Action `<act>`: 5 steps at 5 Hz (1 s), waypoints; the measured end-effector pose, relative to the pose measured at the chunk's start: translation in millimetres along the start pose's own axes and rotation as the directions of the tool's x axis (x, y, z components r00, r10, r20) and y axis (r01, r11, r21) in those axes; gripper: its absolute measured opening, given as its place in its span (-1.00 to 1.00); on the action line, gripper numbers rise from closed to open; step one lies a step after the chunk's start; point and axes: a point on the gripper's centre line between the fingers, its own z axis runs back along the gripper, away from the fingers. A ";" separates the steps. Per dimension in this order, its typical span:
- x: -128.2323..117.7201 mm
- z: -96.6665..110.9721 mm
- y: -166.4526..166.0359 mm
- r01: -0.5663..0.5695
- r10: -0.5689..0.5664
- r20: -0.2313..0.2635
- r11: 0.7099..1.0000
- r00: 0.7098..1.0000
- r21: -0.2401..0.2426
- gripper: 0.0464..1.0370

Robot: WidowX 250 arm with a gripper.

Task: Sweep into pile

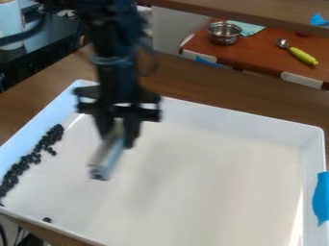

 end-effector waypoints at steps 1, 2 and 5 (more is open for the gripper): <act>0.4 -8.1 -49.8 0.017 -0.016 -0.007 0.999 1.000 0.046 -0.32; -6.1 -18.3 -97.3 0.038 -0.039 0.015 0.997 0.999 0.072 -0.32; -2.9 -62.2 -141.7 0.059 -0.074 0.113 0.990 0.991 0.127 0.44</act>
